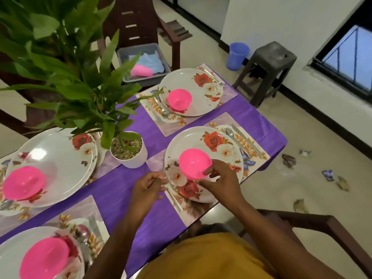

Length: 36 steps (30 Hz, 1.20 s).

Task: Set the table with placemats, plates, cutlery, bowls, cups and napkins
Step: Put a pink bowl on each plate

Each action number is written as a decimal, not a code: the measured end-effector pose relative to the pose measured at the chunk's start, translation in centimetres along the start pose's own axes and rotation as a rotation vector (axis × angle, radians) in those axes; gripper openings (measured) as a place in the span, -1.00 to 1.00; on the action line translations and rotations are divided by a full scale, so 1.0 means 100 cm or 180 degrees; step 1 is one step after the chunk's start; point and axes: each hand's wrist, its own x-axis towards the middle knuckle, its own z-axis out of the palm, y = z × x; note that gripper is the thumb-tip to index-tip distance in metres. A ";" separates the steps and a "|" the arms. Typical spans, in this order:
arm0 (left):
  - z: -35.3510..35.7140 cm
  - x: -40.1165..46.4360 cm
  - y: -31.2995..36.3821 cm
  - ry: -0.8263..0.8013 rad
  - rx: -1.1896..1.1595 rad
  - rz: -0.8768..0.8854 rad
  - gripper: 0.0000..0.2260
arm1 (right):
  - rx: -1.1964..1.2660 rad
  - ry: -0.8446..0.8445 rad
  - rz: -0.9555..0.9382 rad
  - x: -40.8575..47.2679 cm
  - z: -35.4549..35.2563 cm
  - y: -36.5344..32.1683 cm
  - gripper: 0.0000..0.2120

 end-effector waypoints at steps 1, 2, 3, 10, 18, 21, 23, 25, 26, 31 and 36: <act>0.002 0.002 0.000 -0.0039 0.0014 -0.0007 -0.88 | -0.0019 0.0035 0.0030 0.002 -0.003 0.001 -0.66; 0.004 0.004 -0.002 -0.0084 0.0058 -0.0020 -0.88 | -0.0027 0.0059 0.0059 0.003 -0.006 0.004 -0.66; 0.007 0.005 -0.003 -0.0123 0.0107 -0.0023 -0.88 | -0.0029 0.0089 0.0077 0.004 -0.009 0.006 -0.65; 0.042 0.015 -0.001 -0.0097 0.0381 0.0144 -0.89 | -0.0302 0.0087 0.0256 0.040 -0.045 0.028 -0.62; 0.111 0.038 0.012 0.0478 0.1115 0.0453 -0.82 | -0.0595 -0.0454 -0.0021 0.126 -0.080 0.073 -0.67; 0.135 0.041 0.013 0.0666 0.1084 0.0247 -0.73 | -0.0634 -0.0723 -0.0254 0.151 -0.086 0.085 -0.68; 0.151 0.038 0.019 0.0797 0.0930 0.0135 -0.79 | -0.0645 -0.0949 -0.0361 0.163 -0.088 0.090 -0.70; 0.163 0.033 0.022 0.0951 0.0782 0.0085 -0.82 | -0.0612 -0.1141 -0.0440 0.171 -0.087 0.093 -0.71; 0.168 0.032 0.024 0.1030 0.0719 0.0050 -0.83 | -0.0613 -0.1233 -0.0478 0.175 -0.087 0.094 -0.72; 0.187 0.024 0.032 0.1350 0.0451 -0.0129 -0.86 | -0.0574 -0.1587 -0.0648 0.189 -0.091 0.100 -0.67; 0.188 0.028 0.043 0.1430 -0.0206 -0.0097 -0.85 | -0.0606 -0.1848 -0.0661 0.195 -0.109 0.094 -0.54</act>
